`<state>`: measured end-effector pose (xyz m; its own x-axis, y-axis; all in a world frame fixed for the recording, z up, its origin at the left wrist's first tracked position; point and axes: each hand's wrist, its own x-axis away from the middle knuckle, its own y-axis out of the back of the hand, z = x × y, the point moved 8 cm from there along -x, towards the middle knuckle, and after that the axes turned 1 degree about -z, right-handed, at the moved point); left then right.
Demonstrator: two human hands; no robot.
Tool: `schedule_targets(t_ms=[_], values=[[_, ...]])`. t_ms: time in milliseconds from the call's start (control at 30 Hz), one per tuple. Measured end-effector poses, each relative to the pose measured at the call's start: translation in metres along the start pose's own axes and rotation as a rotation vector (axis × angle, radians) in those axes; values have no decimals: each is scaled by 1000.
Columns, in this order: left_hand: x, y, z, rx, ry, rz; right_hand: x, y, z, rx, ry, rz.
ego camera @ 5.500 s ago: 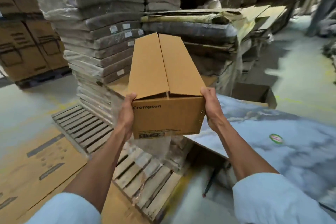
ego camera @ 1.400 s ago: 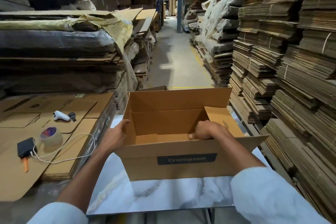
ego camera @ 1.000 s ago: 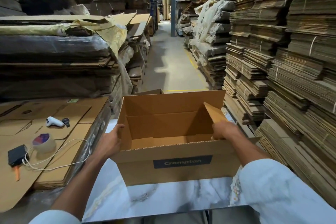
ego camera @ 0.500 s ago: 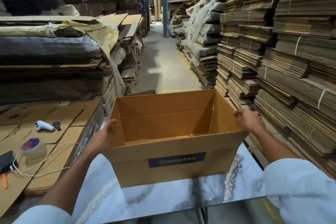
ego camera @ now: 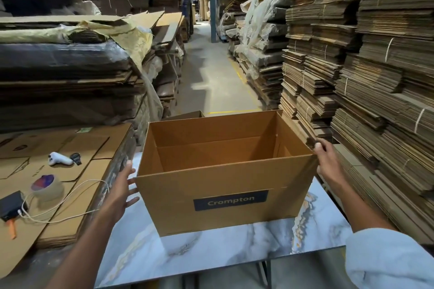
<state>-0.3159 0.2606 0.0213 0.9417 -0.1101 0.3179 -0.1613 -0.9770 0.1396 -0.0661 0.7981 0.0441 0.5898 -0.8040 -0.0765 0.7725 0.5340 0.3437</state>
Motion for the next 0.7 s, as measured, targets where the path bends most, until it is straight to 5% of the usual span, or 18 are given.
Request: schedule_targets(t_ms=[133, 267, 467, 700], values=[[4, 21, 40, 121, -12, -162, 5, 9, -64, -283, -268, -158], [22, -12, 82, -126, 117, 84, 24, -19, -118, -85, -494, 24], [60, -53, 57, -251, 70, 234, 8, -41, -171, 218, -469, 223], [14, -3, 34, -277, 12, -60, 14, -28, -63, 273, -259, 67]])
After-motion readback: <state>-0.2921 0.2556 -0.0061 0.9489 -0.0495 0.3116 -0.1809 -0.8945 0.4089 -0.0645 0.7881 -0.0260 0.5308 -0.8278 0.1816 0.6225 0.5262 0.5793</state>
